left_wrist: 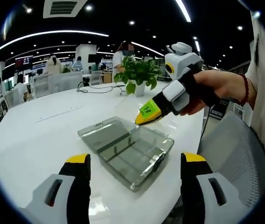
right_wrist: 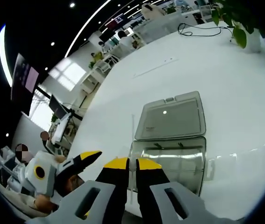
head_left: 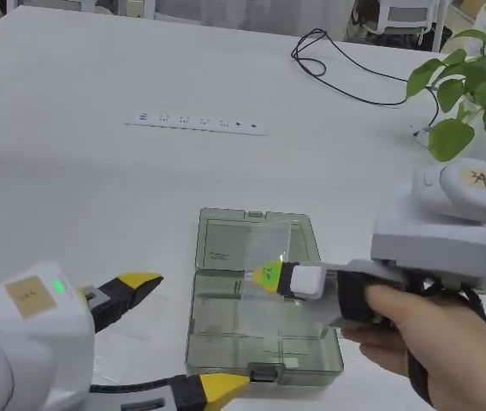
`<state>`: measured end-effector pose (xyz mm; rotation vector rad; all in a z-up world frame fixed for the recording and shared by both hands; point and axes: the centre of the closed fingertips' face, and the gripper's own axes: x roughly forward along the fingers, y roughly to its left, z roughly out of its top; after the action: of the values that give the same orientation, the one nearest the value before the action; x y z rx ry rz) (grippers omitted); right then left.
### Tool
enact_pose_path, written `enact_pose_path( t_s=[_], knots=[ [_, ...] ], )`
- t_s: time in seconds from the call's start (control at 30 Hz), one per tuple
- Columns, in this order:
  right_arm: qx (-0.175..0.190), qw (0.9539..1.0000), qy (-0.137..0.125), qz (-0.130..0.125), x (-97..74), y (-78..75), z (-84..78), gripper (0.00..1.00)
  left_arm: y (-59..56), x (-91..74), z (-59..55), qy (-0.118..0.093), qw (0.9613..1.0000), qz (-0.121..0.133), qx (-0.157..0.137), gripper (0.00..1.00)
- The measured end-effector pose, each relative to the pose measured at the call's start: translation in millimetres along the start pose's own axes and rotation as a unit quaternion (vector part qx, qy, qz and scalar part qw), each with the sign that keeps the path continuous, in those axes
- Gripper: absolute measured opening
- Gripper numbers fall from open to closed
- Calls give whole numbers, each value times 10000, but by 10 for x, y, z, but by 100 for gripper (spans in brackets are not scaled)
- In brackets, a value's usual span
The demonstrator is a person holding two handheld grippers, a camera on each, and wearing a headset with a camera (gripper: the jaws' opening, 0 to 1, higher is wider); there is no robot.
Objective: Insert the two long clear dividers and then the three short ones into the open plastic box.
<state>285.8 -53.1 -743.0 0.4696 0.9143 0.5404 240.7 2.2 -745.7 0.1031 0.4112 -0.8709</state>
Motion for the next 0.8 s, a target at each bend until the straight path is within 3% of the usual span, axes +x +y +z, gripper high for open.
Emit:
enact_pose_path(
  t_s=[0.1,0.23,0.37,0.8],
  knots=[
    [115,9997,177,-118,-43,-44,-8,6,-4,-5,-9,-19,10000,-29,42,84],
    [9,9984,404,-390,-88,-121,-38,6,-4,-6,-13,-58,9999,-37,83,88],
    [114,9966,610,-540,-115,-173,-55,6,-3,-5,-60,26,10000,-45,81,90],
    [270,9860,1366,-915,-116,-313,-208,6,-94,28,-19,-44,9994,-112,315,100]
  ],
)
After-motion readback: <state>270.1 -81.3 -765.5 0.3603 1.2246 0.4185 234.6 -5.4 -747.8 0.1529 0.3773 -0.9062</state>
